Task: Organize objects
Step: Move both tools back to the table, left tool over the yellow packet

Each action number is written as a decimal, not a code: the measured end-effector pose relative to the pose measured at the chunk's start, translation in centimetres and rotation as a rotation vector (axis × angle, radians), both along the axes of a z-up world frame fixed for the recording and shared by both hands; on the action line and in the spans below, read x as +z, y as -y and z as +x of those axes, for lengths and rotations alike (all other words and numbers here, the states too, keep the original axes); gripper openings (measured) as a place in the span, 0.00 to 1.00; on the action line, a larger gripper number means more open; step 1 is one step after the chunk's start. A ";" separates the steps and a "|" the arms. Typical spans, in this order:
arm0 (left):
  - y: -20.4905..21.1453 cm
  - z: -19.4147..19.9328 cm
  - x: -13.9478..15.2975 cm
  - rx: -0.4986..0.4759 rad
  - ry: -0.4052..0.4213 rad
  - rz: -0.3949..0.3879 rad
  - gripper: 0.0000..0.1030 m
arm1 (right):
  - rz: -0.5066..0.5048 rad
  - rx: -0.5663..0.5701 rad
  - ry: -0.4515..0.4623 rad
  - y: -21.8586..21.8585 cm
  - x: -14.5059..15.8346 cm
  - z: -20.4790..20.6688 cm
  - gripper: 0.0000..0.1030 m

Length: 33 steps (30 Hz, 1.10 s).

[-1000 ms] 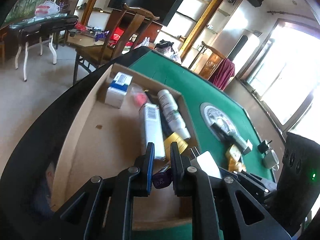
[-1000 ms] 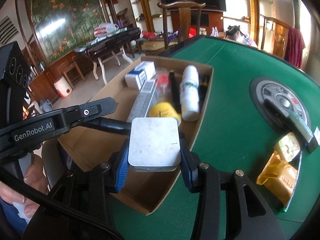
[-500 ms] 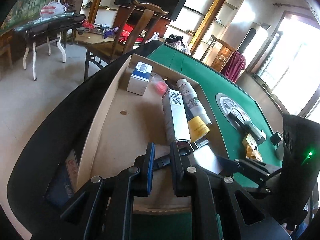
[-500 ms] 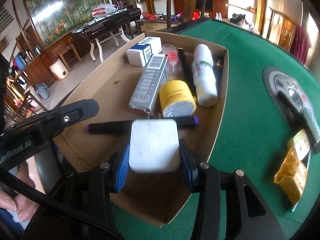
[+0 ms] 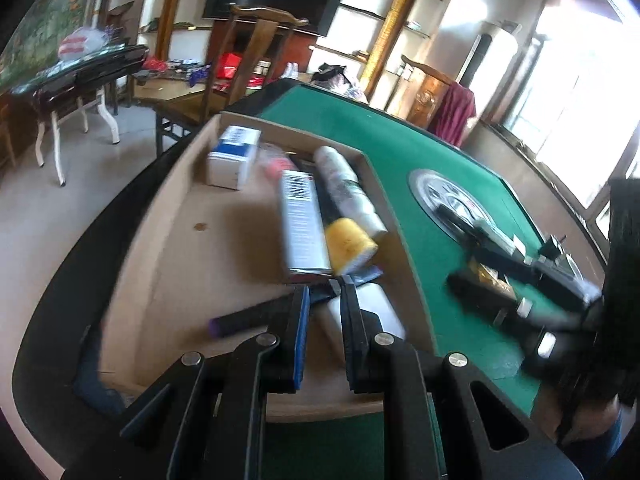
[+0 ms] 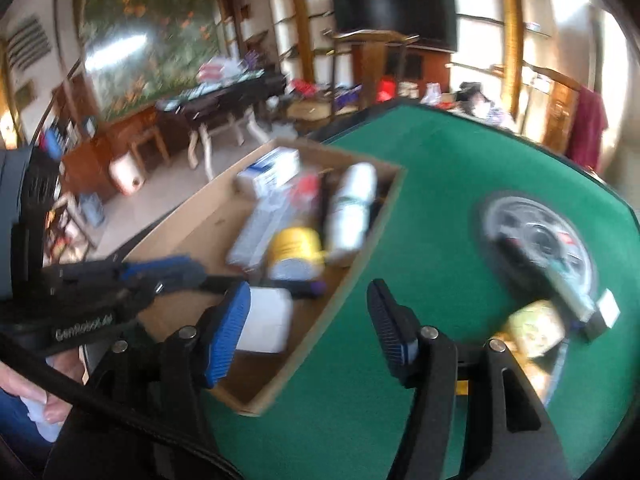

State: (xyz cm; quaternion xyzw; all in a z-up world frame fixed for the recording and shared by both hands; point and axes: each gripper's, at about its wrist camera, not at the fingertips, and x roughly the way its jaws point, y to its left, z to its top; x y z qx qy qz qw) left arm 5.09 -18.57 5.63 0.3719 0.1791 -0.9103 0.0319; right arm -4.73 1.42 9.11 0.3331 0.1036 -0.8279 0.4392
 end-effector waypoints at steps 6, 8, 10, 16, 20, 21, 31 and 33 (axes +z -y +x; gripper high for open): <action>-6.9 -2.5 1.6 -0.165 -0.003 -0.074 0.18 | -0.076 -0.218 0.044 -8.7 0.4 -7.2 0.58; -9.8 -3.8 1.9 -0.254 -0.003 -0.116 0.24 | -0.119 -0.294 0.067 -11.7 -0.2 -9.5 0.58; -13.4 -5.5 2.2 -0.364 -0.010 -0.201 0.26 | -0.159 -0.352 0.123 -14.2 -1.2 -11.2 0.58; -21.1 -10.4 1.4 -0.692 0.069 -0.317 0.26 | -0.293 -0.412 0.248 -17.2 -0.9 -12.5 0.58; -23.0 -13.8 0.2 -0.719 0.137 -0.334 0.26 | -0.317 -0.407 0.257 -17.6 -0.5 -12.6 0.58; -23.3 -14.2 0.0 -0.721 0.147 -0.331 0.26 | -0.318 -0.411 0.257 -17.8 -0.6 -12.7 0.58; -23.5 -13.8 -1.9 -0.782 0.220 -0.303 0.53 | -0.286 -0.439 0.309 -18.3 -1.8 -13.5 0.58; -23.9 -12.4 -2.0 -0.803 0.216 -0.327 0.54 | -0.265 -0.448 0.313 -18.1 -2.0 -13.6 0.58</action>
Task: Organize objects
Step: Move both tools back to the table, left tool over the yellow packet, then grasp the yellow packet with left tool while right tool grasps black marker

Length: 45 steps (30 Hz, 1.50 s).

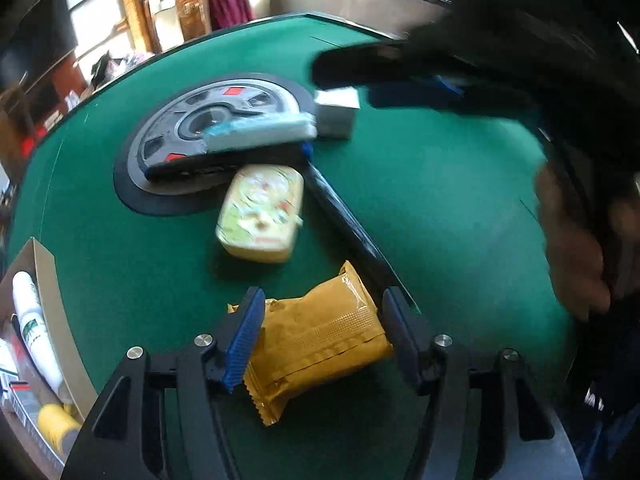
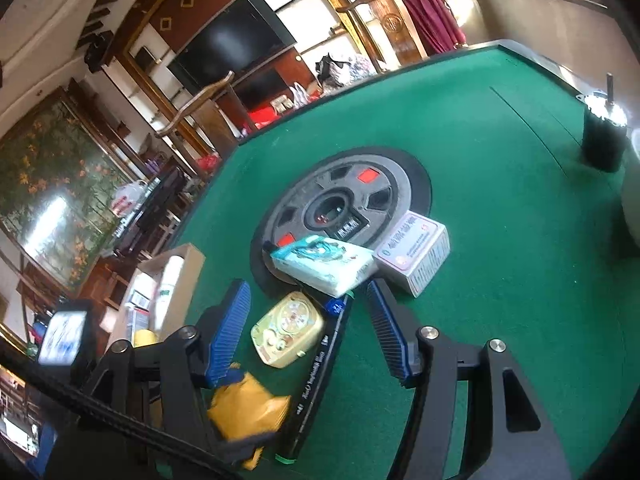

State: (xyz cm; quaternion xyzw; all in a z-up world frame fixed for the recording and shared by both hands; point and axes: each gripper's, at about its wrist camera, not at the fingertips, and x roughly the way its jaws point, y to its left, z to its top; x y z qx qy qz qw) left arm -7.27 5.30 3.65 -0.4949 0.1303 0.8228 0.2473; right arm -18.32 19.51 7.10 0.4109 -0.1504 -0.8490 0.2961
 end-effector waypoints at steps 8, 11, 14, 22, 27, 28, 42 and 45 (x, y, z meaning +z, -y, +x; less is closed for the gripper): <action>-1.0 5.3 0.0 -0.108 -0.024 -0.065 0.54 | 0.066 0.012 0.030 0.6 -0.9 0.2 0.58; -0.4 6.0 0.4 -0.125 -0.019 -0.064 0.54 | 0.063 0.012 0.028 0.5 -0.9 0.3 0.58; 0.3 6.6 1.2 -0.125 -0.027 -0.068 0.54 | 0.060 0.007 0.026 0.3 -0.8 0.3 0.58; 0.0 8.2 1.3 -0.234 -0.065 -0.207 0.59 | 0.055 0.014 0.022 0.4 -0.6 0.5 0.58; -0.7 6.7 -0.1 -0.321 -0.065 -0.326 0.59 | 0.061 0.011 0.029 0.4 -0.7 0.5 0.58; -0.4 5.9 -0.2 -0.285 -0.029 -0.294 0.59 | 0.065 0.013 0.031 0.4 -0.7 0.5 0.58; 2.4 1.9 -1.0 0.348 -0.006 -0.126 0.61 | 0.322 0.072 0.047 3.8 -2.7 1.5 0.38; 3.6 1.2 -1.3 0.436 0.020 -0.070 0.68 | 0.399 0.105 0.013 5.0 -3.0 2.3 0.38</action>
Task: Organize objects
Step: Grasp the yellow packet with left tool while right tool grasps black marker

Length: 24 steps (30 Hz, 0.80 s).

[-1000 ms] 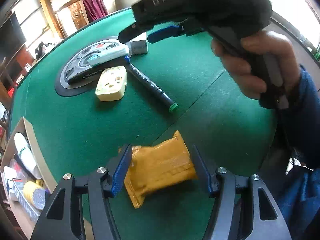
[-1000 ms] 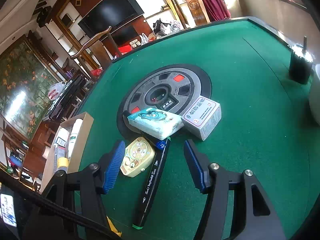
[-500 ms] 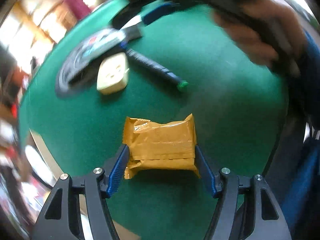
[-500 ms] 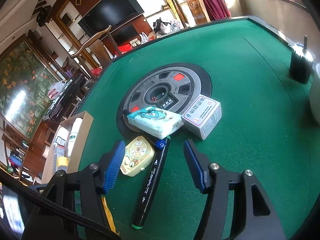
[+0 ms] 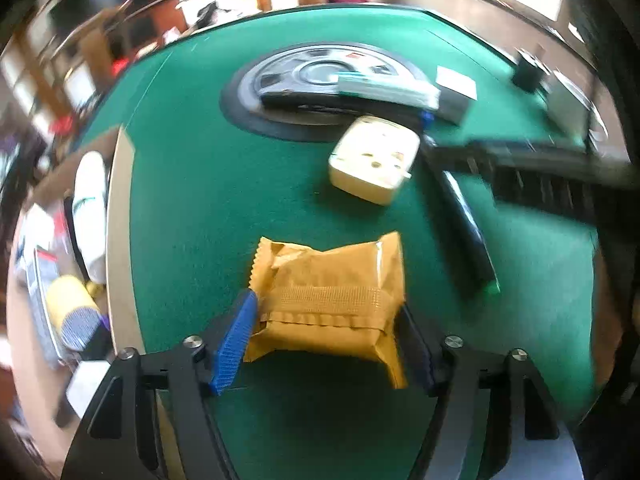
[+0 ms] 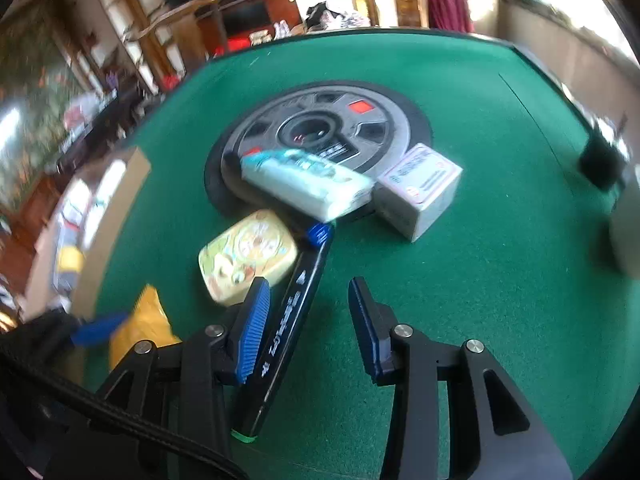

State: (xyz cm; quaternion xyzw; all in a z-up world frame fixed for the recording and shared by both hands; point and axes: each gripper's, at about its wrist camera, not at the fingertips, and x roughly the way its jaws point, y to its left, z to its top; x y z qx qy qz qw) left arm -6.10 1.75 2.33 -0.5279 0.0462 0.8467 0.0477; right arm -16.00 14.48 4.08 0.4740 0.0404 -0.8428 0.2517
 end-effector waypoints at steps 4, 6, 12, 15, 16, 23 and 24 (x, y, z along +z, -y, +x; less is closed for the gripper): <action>1.3 -0.3 -0.3 0.088 -0.011 0.025 0.84 | 0.088 0.056 -0.030 1.6 -0.7 1.0 0.25; 1.4 -0.3 -0.3 0.091 -0.020 0.027 0.84 | 0.128 0.071 -0.059 1.9 -1.0 1.4 0.21; 1.4 -0.1 -0.1 0.103 -0.072 0.031 0.60 | 0.111 0.056 -0.070 0.9 -0.6 1.4 0.11; 0.9 0.4 0.0 0.094 -0.100 0.014 0.55 | 0.078 0.056 -0.067 0.6 -0.3 1.9 0.11; 0.8 0.6 0.1 0.090 -0.106 0.012 0.53 | 0.075 0.055 -0.064 0.5 -0.4 2.0 0.11; 1.0 2.3 0.6 0.080 -0.119 0.041 0.51 | 0.006 0.030 -0.033 -1.1 -0.9 3.1 0.11; 1.0 2.4 0.5 0.079 -0.121 0.042 0.51 | -0.008 0.024 -0.026 -1.4 -1.0 3.3 0.11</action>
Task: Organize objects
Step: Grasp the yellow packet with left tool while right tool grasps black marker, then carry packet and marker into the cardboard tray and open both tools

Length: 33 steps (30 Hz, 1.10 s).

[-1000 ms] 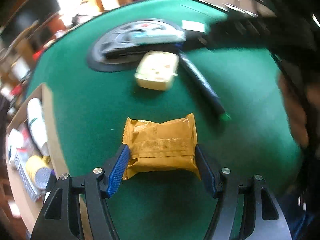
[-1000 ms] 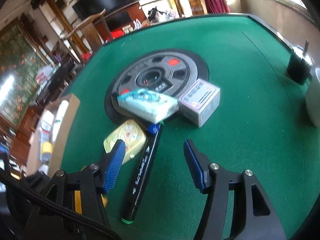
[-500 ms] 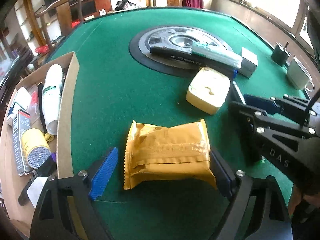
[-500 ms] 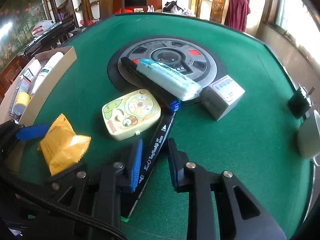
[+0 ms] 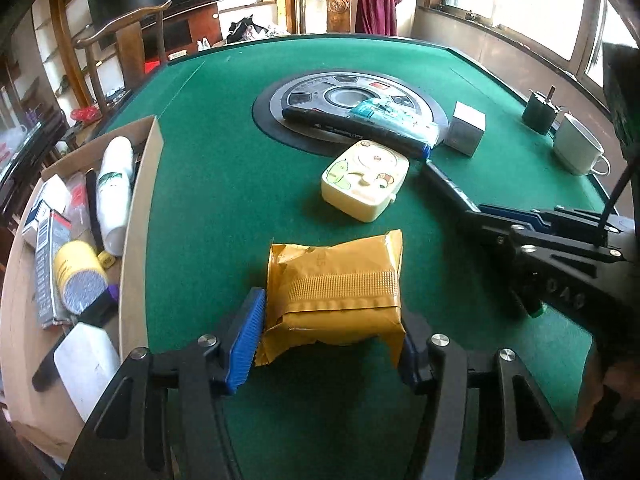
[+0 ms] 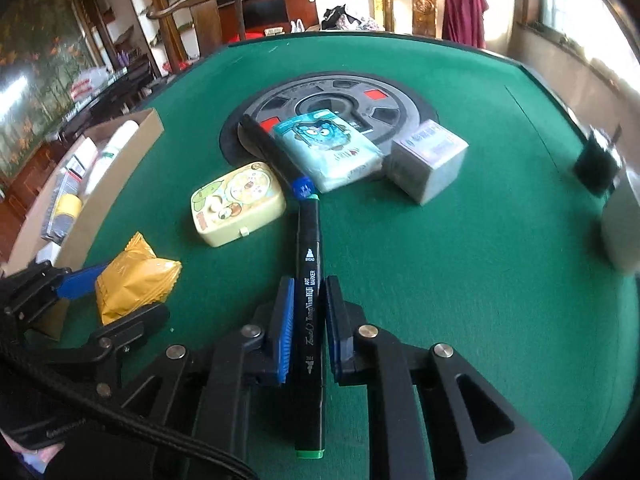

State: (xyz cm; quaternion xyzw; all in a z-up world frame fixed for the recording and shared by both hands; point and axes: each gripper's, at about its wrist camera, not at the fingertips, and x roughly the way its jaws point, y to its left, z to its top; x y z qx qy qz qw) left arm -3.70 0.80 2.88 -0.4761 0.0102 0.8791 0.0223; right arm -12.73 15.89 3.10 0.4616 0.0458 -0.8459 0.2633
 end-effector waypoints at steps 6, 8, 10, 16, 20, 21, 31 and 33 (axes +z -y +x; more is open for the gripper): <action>-0.1 1.0 0.7 0.002 -0.043 -0.009 0.51 | -0.103 -0.037 0.031 -1.6 0.1 0.6 0.11; -0.2 1.3 1.1 0.000 -0.057 -0.016 0.51 | -0.137 -0.044 0.036 -2.0 0.3 0.9 0.11; -0.1 1.5 1.4 0.000 -0.067 -0.016 0.51 | -0.163 -0.045 0.045 -2.0 0.4 1.3 0.11; 0.3 2.1 2.2 0.006 -0.090 -0.006 0.51 | -0.222 -0.026 0.052 -1.7 0.9 2.3 0.12; 1.0 2.5 2.8 0.012 -0.107 0.008 0.51 | -0.242 -0.011 0.052 -1.1 1.4 2.8 0.12; 1.1 2.7 2.9 0.014 -0.111 0.011 0.51 | -0.243 -0.006 0.056 -1.0 1.5 2.9 0.12; 3.4 3.7 3.8 0.045 -0.143 0.036 0.51 | -0.222 0.042 0.046 2.2 2.2 4.4 0.12; 4.0 3.9 4.0 0.057 -0.152 0.043 0.51 | -0.216 0.052 0.044 2.8 2.5 4.7 0.12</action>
